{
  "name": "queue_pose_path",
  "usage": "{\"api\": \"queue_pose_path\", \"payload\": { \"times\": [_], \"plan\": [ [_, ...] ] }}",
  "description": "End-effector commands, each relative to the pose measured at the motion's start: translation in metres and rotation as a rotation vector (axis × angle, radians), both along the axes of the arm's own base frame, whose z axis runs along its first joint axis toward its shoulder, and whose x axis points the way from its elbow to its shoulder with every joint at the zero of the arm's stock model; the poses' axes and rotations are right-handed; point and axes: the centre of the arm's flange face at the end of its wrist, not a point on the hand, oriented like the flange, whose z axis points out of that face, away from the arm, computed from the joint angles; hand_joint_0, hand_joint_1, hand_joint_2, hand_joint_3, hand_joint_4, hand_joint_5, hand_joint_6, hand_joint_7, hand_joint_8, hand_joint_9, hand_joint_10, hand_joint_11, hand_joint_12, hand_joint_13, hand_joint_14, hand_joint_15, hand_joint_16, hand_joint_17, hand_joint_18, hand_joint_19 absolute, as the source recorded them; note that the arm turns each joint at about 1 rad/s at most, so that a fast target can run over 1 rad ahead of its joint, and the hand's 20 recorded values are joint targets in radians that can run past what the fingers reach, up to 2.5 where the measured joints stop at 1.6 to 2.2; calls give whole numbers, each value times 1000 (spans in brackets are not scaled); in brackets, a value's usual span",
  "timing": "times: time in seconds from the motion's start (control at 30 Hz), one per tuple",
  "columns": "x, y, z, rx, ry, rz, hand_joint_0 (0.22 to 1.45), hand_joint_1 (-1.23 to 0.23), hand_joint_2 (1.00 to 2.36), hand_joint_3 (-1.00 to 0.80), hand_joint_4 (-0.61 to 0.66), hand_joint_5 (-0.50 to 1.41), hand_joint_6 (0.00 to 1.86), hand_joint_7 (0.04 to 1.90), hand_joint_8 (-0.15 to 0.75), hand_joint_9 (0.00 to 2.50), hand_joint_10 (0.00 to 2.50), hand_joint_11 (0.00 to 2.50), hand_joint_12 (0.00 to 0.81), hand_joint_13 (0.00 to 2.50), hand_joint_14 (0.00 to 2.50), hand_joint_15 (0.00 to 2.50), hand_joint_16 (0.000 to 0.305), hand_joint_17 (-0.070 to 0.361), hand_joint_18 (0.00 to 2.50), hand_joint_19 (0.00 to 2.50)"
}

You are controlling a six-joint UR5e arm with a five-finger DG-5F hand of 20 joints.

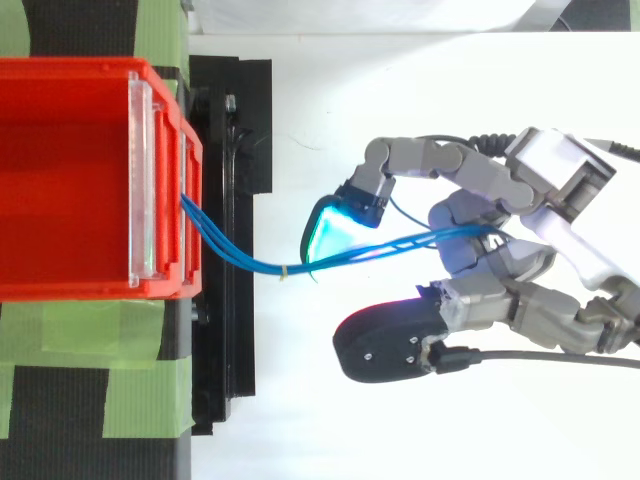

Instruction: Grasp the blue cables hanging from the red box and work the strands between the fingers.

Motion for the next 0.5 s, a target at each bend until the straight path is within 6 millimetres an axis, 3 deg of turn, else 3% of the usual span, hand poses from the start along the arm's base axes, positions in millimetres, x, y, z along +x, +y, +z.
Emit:
{"api": "queue_pose_path", "payload": {
  "times": [0.0, 0.47],
  "plan": [
    [1, 2, 0, -4, -1, 2, 881, -627, 1007, -839, 167, 137, 550, 1222, 439, 1051, 2500, 2500, 486, 1472, 2500, 1590, 56, 125, 1788, 833],
    [0, -1, 0, -43, 24, -33, 875, -605, 1006, -869, 164, 162, 552, 1237, 439, 1051, 2500, 2500, 486, 1472, 2500, 1590, 56, 125, 1788, 833]
  ]
}}
